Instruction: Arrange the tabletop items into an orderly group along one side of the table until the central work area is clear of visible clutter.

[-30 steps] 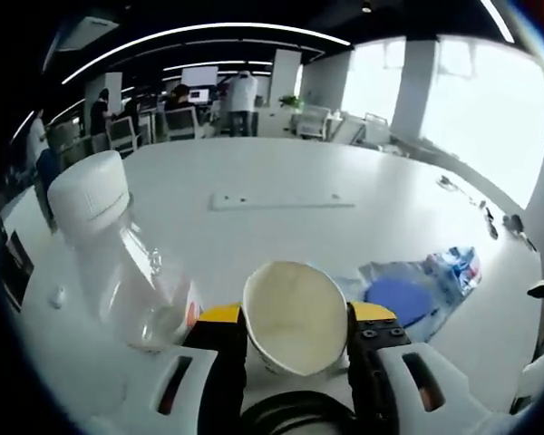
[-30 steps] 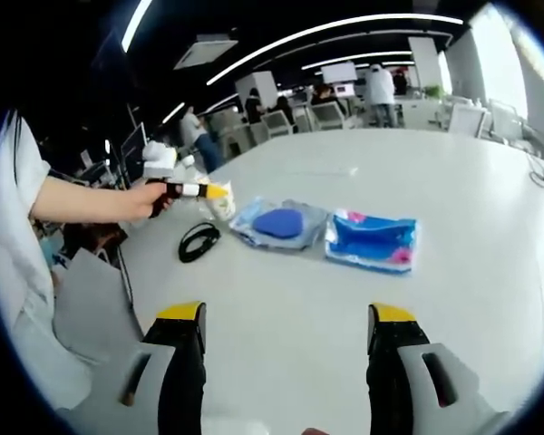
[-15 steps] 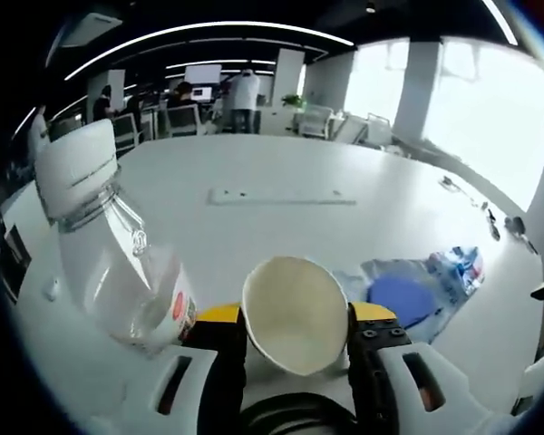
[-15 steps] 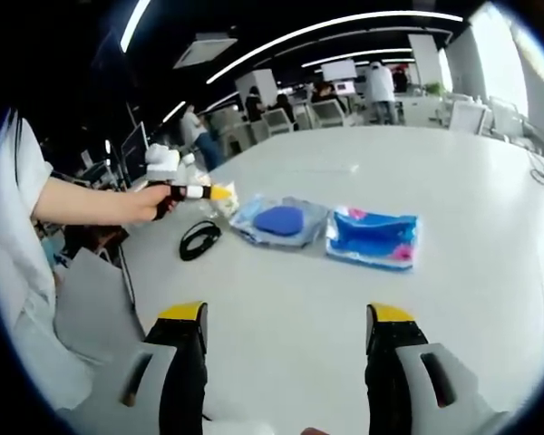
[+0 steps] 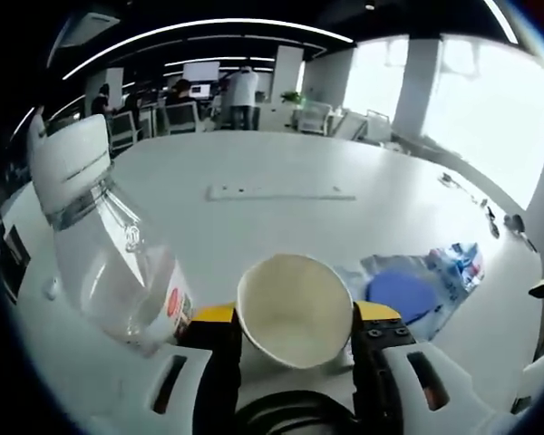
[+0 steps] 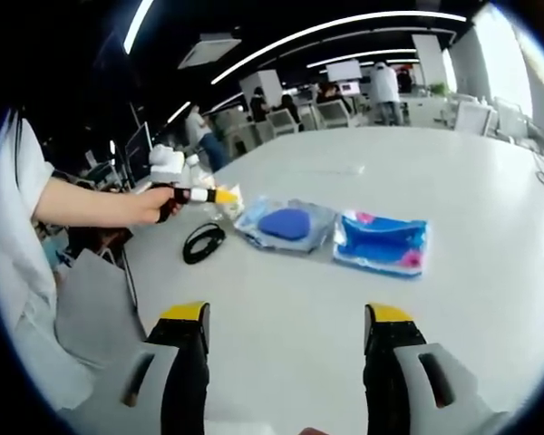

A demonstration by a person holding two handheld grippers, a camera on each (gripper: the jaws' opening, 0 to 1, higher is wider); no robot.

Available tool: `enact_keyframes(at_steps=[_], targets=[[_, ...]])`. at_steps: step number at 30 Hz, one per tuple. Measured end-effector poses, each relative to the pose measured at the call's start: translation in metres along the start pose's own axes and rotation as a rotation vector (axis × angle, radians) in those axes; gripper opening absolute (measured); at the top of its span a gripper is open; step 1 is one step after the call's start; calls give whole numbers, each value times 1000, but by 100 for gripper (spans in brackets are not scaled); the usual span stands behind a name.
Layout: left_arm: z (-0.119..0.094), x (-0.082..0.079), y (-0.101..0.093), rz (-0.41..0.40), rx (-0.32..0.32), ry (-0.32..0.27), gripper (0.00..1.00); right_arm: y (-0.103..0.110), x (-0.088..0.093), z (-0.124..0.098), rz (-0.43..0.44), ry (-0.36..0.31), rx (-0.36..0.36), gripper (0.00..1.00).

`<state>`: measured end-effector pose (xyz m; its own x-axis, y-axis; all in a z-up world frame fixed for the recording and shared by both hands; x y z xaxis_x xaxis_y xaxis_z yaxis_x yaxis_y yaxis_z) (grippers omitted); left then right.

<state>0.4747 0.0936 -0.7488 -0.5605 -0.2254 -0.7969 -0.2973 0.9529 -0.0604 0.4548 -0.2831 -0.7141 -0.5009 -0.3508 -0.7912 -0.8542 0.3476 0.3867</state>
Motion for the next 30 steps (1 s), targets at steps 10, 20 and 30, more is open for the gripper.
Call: enact_keyframes(at_steps=[10, 20, 30], targets=[[-3, 4, -1, 5, 0, -10, 53, 0, 2, -1, 6, -3, 1, 66], [-6, 4, -1, 6, 2, -17, 53, 2, 1, 1, 9, -13, 1, 66], [-13, 8, 2, 16, 11, -12, 53, 3, 0, 0, 2, -12, -1, 66]])
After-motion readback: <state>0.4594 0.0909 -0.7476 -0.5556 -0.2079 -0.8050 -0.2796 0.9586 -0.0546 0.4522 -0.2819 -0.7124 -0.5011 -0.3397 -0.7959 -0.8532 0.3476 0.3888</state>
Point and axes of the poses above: the point that each gripper's makers call its tool centre point, and the gripper's own axes: z roughly forward along the fingers, y roughly to its left, x roughly out of its underside, the point moved 5 cm from there along -z, roughly backward along the fingers, and after that the axes turned 10 degrees about -x, right-handed, at the moved point
